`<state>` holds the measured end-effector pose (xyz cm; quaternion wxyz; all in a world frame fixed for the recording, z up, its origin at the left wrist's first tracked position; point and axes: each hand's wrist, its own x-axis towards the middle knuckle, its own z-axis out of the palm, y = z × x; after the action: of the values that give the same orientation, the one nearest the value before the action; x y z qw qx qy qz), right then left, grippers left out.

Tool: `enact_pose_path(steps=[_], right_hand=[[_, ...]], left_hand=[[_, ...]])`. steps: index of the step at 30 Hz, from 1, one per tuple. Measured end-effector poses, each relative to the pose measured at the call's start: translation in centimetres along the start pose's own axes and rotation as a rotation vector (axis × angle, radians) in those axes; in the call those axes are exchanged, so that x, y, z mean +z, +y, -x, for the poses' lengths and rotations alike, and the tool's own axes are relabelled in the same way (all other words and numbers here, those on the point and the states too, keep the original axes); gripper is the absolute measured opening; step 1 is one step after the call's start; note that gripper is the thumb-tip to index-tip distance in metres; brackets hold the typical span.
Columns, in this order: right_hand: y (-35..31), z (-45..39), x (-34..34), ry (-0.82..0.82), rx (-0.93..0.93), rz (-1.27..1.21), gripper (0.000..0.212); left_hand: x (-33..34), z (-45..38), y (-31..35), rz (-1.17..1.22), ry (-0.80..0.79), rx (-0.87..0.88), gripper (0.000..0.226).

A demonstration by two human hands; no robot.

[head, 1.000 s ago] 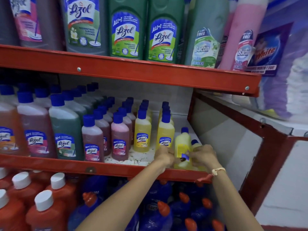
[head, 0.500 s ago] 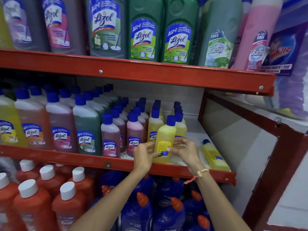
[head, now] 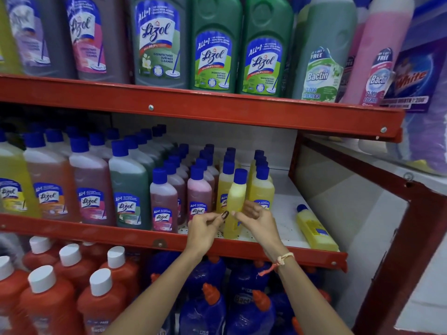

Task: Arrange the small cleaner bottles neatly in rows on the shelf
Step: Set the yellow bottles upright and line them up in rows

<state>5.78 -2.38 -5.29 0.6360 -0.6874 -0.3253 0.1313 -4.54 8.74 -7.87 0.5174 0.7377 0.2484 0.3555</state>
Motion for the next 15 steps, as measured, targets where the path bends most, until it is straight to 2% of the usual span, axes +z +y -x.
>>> enact_pose_path(steps=[3,7,10,15], right_hand=[[-0.1,0.0,1.3,0.025,-0.048,0.079,0.067],[-0.2,-0.4,1.8,0.092,-0.083,0.104,0.05],[0.1,-1.2,1.6,0.029,-0.046,0.054,0.04],[0.7,-2.6,1.0,-0.129,0.045,-0.096,0.055]], left_hand=[[-0.4,0.3,-0.3,0.033,-0.019,-0.02,0.021],[-0.4,0.3,-0.2,0.067,-0.036,-0.07,0.03],[-0.4,0.3,0.0,0.128,-0.03,-0.106,0.032],[-0.4,0.7,-0.2,0.103,-0.003,-0.074,0.035]])
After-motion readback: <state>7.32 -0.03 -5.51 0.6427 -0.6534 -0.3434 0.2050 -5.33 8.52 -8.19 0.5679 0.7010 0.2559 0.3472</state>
